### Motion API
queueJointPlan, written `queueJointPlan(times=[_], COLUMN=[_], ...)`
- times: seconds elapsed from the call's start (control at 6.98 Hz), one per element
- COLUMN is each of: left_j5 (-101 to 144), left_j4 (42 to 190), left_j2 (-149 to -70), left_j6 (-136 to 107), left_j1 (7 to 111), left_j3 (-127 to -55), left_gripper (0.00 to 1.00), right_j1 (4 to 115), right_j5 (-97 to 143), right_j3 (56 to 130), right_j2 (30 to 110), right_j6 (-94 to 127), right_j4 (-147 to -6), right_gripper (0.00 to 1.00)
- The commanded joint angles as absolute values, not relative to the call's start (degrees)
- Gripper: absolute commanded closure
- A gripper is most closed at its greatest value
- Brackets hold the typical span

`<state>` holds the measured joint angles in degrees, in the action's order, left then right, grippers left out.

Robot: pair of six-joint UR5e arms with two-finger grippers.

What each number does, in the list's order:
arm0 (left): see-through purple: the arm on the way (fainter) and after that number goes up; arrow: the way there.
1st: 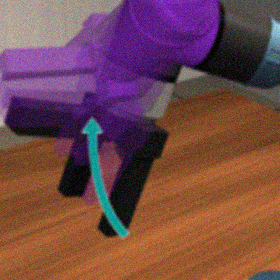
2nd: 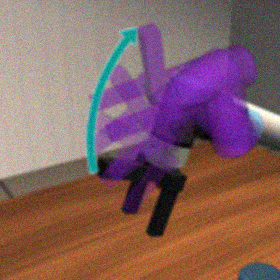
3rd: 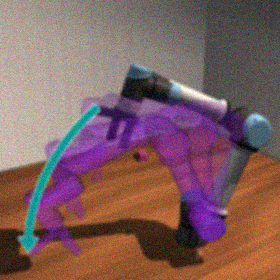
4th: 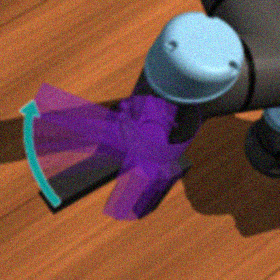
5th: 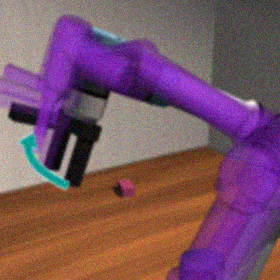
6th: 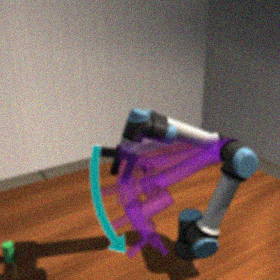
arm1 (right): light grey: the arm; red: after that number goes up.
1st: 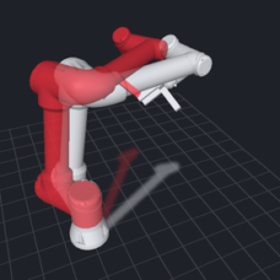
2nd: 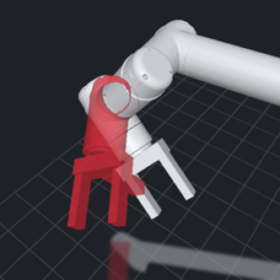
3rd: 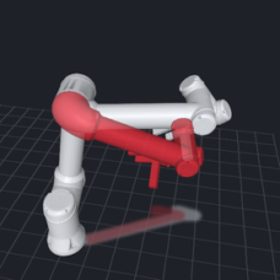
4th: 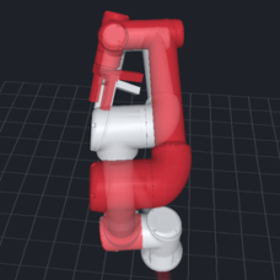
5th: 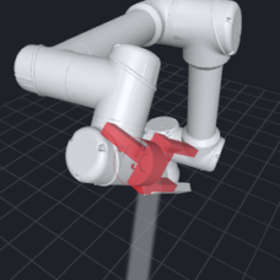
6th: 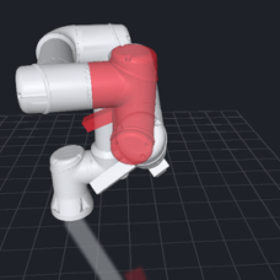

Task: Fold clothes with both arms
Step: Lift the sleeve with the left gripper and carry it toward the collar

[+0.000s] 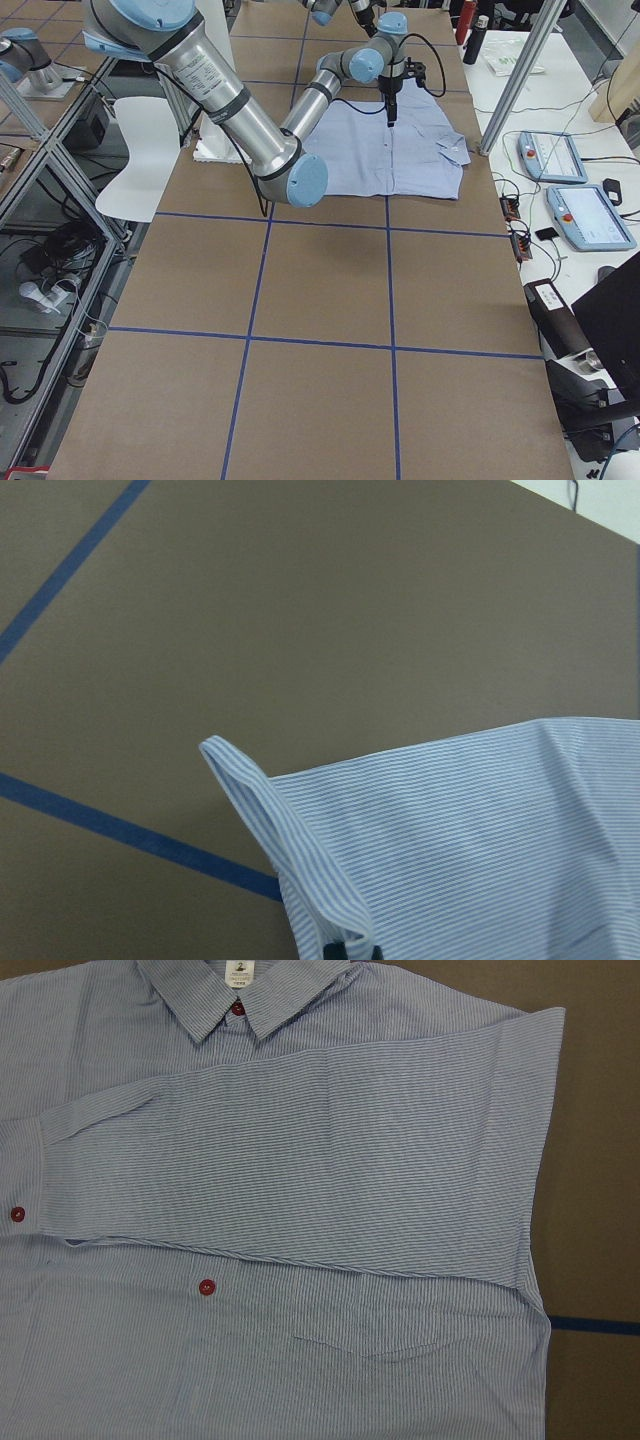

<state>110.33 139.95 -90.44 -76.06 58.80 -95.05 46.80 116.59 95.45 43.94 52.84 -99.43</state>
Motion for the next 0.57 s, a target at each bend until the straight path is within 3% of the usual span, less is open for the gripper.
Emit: queueJointPlan(times=[0.0, 0.43], left_j5=[111.5, 111.2], left_j4=[119.5, 107.4], left_j2=[-96.3, -107.2], left_j6=[-76.2, -76.6], left_j1=[59.5, 59.9], left_j3=[-108.8, -114.5], left_gripper=[1.00, 1.00], right_j1=[47.6, 50.4], right_j5=[117.0, 118.4], right_j3=[97.8, 104.6], right_j2=[46.8, 54.8], right_j6=[52.6, 52.4], right_j4=[-99.6, -100.2], right_gripper=[0.01, 0.01])
